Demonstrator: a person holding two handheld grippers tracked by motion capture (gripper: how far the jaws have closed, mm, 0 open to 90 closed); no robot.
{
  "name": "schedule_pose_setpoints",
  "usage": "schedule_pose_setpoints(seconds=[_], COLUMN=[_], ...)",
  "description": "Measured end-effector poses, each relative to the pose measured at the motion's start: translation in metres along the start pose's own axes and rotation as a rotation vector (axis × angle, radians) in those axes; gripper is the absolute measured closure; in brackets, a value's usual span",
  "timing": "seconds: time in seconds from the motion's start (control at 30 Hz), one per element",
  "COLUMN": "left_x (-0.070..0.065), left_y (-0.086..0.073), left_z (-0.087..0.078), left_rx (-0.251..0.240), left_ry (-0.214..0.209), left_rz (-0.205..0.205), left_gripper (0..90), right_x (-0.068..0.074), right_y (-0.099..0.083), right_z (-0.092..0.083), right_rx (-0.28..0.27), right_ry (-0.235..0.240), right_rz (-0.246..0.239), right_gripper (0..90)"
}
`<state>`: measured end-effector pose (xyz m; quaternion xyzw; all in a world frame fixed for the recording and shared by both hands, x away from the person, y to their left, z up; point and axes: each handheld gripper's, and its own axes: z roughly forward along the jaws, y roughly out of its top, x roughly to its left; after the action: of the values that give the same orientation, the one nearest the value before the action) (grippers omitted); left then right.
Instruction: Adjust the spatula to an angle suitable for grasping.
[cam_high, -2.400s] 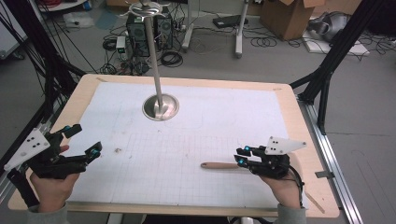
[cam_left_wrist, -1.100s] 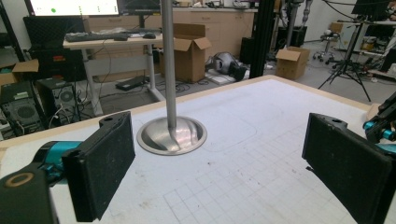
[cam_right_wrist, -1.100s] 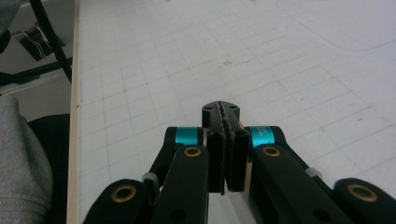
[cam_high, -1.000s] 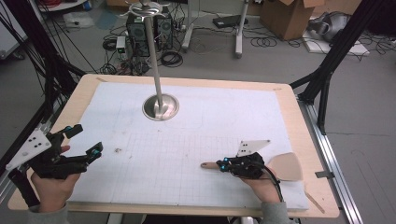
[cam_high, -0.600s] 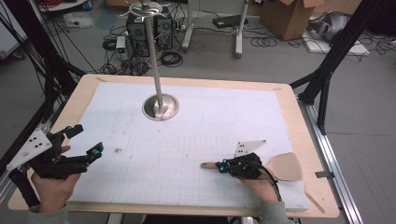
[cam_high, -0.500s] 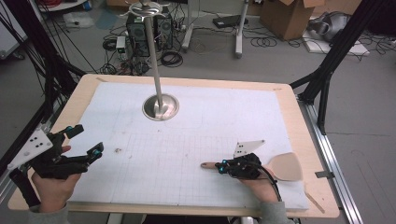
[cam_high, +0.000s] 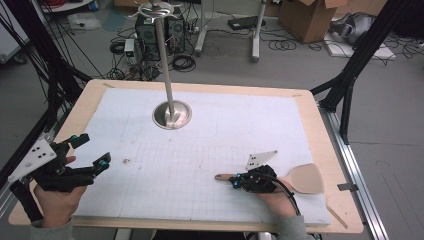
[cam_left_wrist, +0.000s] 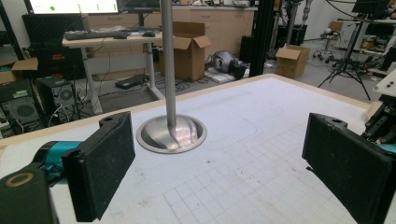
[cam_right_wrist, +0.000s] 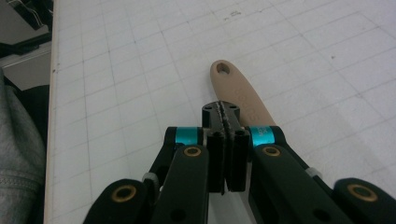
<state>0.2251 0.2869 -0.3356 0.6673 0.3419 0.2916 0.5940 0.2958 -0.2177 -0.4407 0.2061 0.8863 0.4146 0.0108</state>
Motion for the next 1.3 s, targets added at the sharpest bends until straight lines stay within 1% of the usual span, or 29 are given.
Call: schedule_pose_setpoints(seconds=[0.07, 0.1, 0.3, 0.4, 0.53, 0.6, 0.8, 0.83, 1.07, 1.3], left_x=[-0.0002, -0.0002, -0.0002, -0.0005, -0.0006, -0.0006, -0.0012, -0.0012, -0.0012, -0.0005], left_y=[-0.0002, -0.0003, -0.0011, -0.0013, -0.0016, -0.002, -0.0031, -0.0032, -0.0028, -0.0031], left_z=[0.0005, 0.0006, 0.0016, 0.0015, 0.0014, 0.0018, 0.0028, 0.0027, 0.0, -0.0007], left_rx=[0.001, 0.004, 0.007, 0.007, 0.008, 0.007, 0.017, 0.017, 0.007, 0.008], left_ry=[-0.003, -0.003, -0.003, -0.002, -0.002, 0.001, 0.0, 0.0, 0.012, 0.012], left_rz=[0.001, 0.002, 0.0, 0.0, 0.0, 0.0, 0.001, 0.002, 0.001, 0.001], left_gripper=[9.8, 9.8, 9.8, 9.8, 9.8, 9.7, 9.7, 9.8, 9.7, 9.7], right_x=[-0.0006, -0.0006, -0.0011, -0.0012, -0.0026, -0.0028, -0.0041, -0.005, -0.0068, -0.0086], right_y=[-0.0002, -0.0002, -0.0002, 0.0, 0.0, 0.0004, 0.0008, 0.0008, 0.0017, 0.0031], right_z=[0.0013, 0.0014, 0.0017, 0.0021, 0.0026, 0.0031, 0.0038, 0.004, 0.005, 0.0065], right_rx=[0.009, 0.011, 0.004, 0.004, -0.001, -0.004, -0.007, -0.01, -0.013, -0.019], right_ry=[-0.009, -0.006, -0.009, -0.018, -0.017, -0.027, -0.035, -0.038, -0.051, -0.075], right_rz=[-0.001, 0.002, 0.007, -0.001, 0.008, 0.005, 0.013, 0.009, 0.014, 0.024], right_gripper=[89.6, 89.6, 89.6, 89.6, 89.7, 89.7, 89.7, 89.7, 89.7, 89.7])
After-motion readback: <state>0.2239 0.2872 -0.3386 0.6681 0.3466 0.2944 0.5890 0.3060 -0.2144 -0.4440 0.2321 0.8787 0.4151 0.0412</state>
